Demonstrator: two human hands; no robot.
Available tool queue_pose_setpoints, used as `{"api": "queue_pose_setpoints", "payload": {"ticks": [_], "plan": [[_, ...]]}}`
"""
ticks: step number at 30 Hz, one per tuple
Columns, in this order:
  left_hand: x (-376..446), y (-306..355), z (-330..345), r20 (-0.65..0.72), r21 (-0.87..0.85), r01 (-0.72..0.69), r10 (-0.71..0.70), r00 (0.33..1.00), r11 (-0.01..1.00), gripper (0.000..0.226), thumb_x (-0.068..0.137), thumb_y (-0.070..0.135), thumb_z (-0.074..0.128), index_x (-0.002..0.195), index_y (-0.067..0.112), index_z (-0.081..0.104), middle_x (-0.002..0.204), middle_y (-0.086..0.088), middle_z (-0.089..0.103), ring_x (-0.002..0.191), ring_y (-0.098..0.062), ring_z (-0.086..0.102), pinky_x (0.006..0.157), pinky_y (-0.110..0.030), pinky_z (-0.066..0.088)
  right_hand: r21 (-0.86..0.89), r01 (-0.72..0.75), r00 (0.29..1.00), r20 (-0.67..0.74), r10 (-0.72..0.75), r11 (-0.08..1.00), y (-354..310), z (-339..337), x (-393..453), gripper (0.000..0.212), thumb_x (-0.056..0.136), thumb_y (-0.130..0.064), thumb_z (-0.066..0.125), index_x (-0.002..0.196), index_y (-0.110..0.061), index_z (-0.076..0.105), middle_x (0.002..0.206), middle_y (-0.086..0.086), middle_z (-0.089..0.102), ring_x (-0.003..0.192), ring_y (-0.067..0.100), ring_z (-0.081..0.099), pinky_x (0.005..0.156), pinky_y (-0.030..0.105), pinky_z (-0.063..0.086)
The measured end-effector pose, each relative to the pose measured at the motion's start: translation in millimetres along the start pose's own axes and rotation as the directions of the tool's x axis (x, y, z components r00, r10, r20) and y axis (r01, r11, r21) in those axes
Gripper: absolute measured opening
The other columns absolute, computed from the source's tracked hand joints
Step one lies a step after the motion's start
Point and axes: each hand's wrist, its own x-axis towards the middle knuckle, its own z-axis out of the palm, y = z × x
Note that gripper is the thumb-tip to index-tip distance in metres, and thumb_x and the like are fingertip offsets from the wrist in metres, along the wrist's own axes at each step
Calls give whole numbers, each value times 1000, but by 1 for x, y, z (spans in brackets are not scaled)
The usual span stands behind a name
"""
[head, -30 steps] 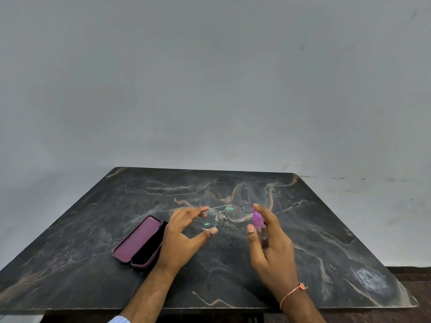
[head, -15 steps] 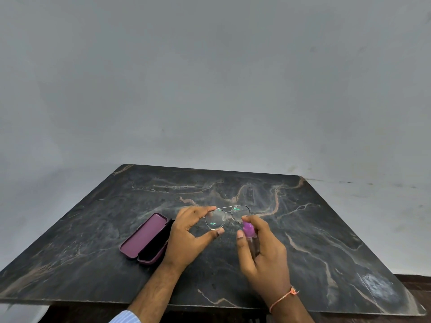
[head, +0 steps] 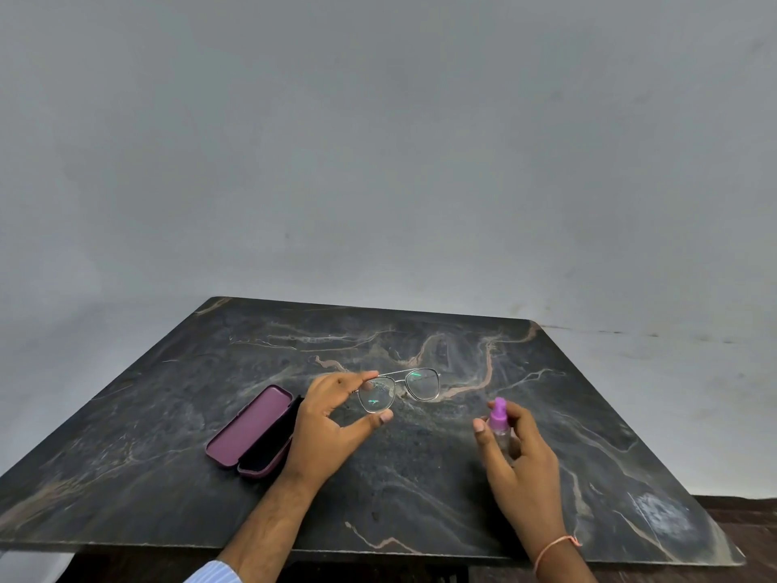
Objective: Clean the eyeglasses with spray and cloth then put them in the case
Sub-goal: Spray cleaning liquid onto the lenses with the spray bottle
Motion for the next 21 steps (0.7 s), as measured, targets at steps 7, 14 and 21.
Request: {"api": "queue_pose_setpoints", "payload": {"ticks": [7,14,21], "plan": [[-7,8,-4,-30,-37,47,-48,998,998,55,81,59,92,132,45,76,125,21,73,130,-11,64,110,-22,46,158,-108,991,89,95,981,8,5,4,23,91,-40,81,105,-33,64,96,-11,77,55,5,60,57,15,50],[-19,28,-4,-107,-183,140,-162,981,973,63,74,84,82,130,57,73,136,15,67,134,-17,60,110,-37,49,172,-154,977,175,123,973,10,4,5,30,90,-26,87,103,-38,63,98,-10,80,75,11,76,65,19,58],[-19,69,2,-58,-723,267,-442,895,637,77,53,74,102,123,55,80,150,8,73,141,-4,65,114,-30,47,85,-56,993,108,47,995,0,-1,2,67,75,-47,96,127,-51,54,132,-32,63,127,-8,59,102,17,44]]}}
